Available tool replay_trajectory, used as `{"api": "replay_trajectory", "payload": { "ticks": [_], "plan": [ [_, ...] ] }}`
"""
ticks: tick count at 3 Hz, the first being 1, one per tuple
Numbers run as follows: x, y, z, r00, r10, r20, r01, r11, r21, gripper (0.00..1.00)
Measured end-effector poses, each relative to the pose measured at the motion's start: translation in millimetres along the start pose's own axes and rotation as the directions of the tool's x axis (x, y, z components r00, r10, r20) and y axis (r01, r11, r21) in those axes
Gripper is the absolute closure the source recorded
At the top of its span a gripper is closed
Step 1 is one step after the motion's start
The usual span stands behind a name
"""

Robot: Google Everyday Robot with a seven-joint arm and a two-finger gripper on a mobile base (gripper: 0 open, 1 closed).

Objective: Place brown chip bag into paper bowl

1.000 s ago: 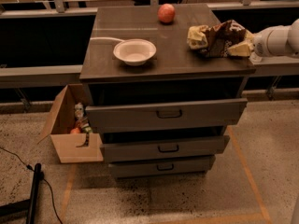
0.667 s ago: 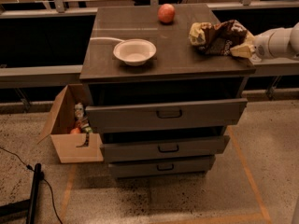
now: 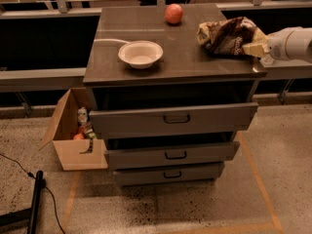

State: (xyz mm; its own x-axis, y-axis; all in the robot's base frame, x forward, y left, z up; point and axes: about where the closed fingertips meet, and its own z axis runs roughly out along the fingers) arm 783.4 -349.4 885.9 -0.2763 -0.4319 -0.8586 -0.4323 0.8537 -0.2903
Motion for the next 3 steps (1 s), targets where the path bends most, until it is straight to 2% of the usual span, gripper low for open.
{"api": "replay_trajectory", "payload": {
  "ticks": [1,2,3],
  "plan": [
    [-27.5,16.2,-7.0,0.998,-0.007,0.067,0.009,0.9992,-0.039,1.0],
    [-59.5,30.9,-7.8,0.99,0.013,0.139,-0.004,0.9981,-0.062,1.0],
    [-88.8,38.6,-3.5,0.978,0.034,0.204,-0.024,0.9984,-0.05,1.0]
  ]
}}
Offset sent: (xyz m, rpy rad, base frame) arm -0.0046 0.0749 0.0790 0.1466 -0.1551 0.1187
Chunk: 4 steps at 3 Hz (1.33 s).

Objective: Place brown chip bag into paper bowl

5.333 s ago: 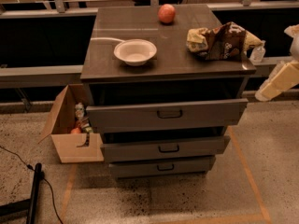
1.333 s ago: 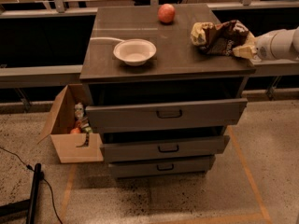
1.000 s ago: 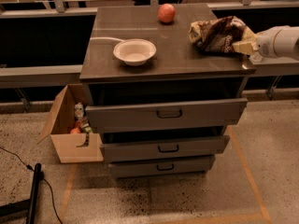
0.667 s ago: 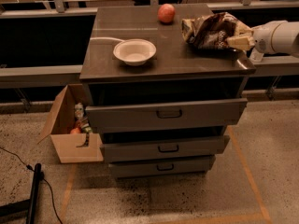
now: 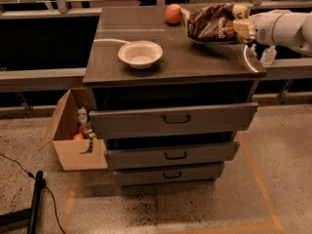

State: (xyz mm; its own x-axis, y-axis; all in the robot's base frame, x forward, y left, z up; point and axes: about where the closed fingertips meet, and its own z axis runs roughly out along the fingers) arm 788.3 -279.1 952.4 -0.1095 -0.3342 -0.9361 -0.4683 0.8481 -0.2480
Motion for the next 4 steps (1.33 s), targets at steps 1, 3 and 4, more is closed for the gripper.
{"api": "replay_trajectory", "payload": {
  "ticks": [1,3,4],
  "plan": [
    [-29.7,3.6,10.9,0.996,0.013,0.084,-0.015,0.9996,0.025,1.0],
    [-85.9,10.7,27.1,0.97,0.026,0.243,-0.041,0.9974,0.058,1.0],
    [-111.0,15.3,36.7,0.956,0.009,0.292,-0.026,0.9981,0.056,1.0]
  ]
}}
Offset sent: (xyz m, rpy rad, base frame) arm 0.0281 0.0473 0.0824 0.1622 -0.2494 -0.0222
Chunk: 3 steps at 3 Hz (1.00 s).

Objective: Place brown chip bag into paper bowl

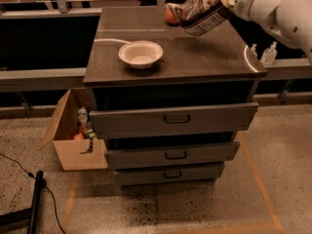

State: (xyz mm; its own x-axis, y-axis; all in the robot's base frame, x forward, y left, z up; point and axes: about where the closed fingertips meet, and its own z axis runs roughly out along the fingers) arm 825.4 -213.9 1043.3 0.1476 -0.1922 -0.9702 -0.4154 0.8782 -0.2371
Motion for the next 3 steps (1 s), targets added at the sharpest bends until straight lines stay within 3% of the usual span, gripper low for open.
{"api": "replay_trajectory", "payload": {
  "ticks": [2,3],
  "plan": [
    [-46.3,14.7,24.3,0.996,-0.072,0.052,0.074,0.9961,-0.047,1.0],
    [-70.3,35.2,18.5,0.995,-0.081,0.06,0.088,0.9885,-0.123,1.0]
  ]
}}
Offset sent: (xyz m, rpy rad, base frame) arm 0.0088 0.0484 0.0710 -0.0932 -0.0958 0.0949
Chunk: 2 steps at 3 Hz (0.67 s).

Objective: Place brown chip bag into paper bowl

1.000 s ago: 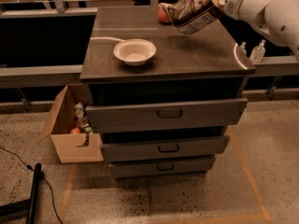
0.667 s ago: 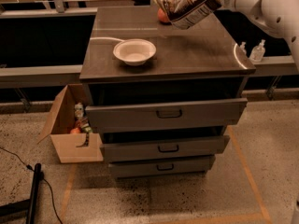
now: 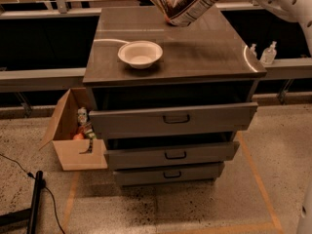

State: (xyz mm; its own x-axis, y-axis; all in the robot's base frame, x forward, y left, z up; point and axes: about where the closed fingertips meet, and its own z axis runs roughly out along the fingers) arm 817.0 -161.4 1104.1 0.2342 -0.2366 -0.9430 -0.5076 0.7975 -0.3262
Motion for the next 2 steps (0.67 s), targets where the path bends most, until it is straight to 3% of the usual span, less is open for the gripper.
{"api": "replay_trajectory", "payload": {
  "ticks": [1,2],
  "plan": [
    [-17.9,31.4,-9.1,1.0,0.024,0.002,-0.024,0.9928,-0.117,1.0],
    [-26.5,66.8,-14.9,0.998,0.063,0.005,-0.061,0.9703,-0.234,1.0]
  ]
}}
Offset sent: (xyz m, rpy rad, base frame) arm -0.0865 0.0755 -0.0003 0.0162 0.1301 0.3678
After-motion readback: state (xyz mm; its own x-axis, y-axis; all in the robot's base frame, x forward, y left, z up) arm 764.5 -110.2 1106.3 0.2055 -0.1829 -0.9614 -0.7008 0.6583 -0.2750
